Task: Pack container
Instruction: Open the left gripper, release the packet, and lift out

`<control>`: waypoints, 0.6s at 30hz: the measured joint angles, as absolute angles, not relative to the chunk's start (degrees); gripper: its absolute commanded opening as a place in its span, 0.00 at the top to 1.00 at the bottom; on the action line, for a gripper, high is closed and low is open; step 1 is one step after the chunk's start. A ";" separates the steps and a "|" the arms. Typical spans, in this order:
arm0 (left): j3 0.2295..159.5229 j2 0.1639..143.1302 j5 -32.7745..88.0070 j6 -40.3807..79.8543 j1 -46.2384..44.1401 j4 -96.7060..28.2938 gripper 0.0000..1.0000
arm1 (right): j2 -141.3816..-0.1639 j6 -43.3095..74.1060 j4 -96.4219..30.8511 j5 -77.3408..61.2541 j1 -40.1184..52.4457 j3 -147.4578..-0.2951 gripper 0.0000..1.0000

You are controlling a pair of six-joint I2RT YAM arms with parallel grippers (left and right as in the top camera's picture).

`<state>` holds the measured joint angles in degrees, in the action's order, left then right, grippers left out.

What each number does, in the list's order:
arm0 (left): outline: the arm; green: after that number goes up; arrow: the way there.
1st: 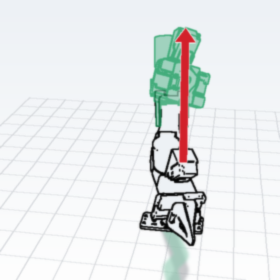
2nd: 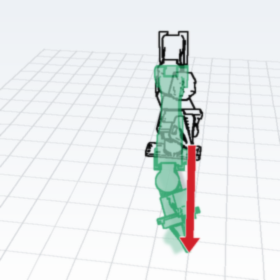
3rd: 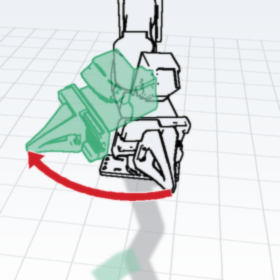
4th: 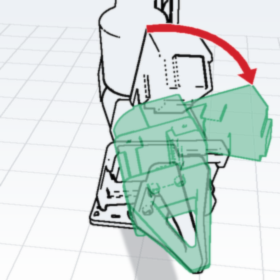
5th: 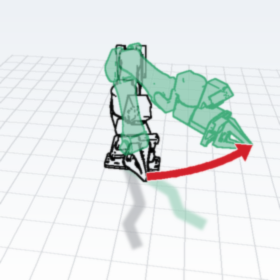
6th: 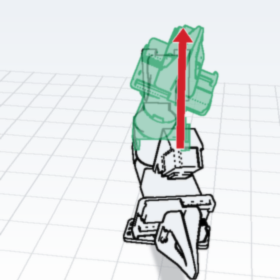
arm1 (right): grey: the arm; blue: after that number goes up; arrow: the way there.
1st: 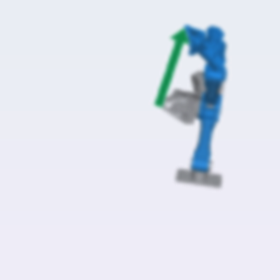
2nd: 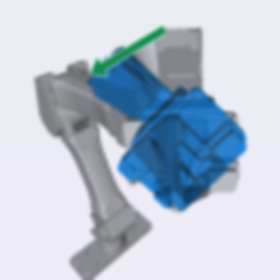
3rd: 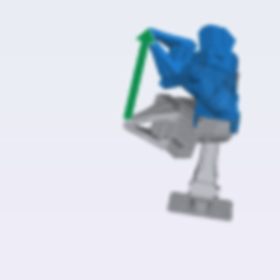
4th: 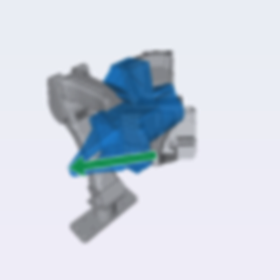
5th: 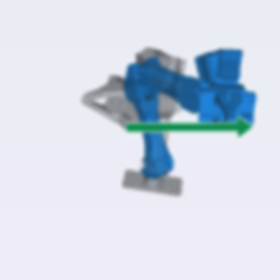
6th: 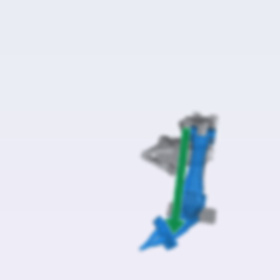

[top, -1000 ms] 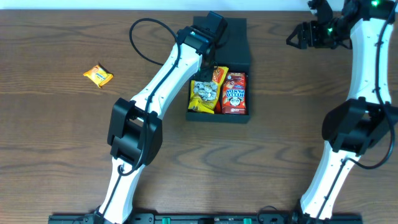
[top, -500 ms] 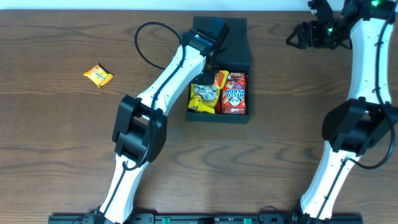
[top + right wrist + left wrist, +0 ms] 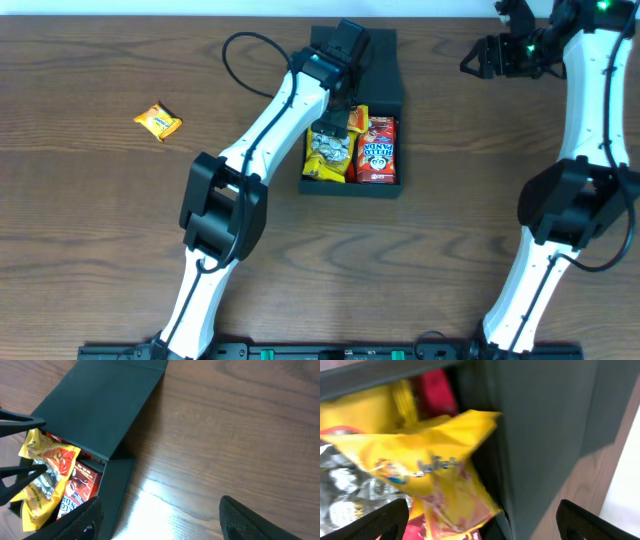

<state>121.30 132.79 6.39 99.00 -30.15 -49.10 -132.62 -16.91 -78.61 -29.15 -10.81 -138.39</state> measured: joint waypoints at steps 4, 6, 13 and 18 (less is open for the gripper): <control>121.30 132.75 8.71 93.93 -29.32 -46.76 0.05 | -132.62 -16.91 -78.59 -29.15 -10.81 -138.39 0.25; 121.30 132.60 9.08 89.82 -28.97 -45.23 0.05 | -132.62 -16.91 -78.59 -29.17 -10.81 -138.39 0.25; 121.16 128.01 8.75 70.91 -28.53 -41.74 0.05 | -132.62 -16.91 -78.56 -29.15 -10.81 -138.39 0.25; 121.16 120.40 8.56 59.09 -27.05 -41.67 0.05 | -132.62 -16.91 -78.56 -29.17 -10.81 -138.39 0.25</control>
<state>121.16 120.40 8.56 59.09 -27.05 -41.67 -132.62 -16.91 -78.56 -29.17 -10.81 -138.39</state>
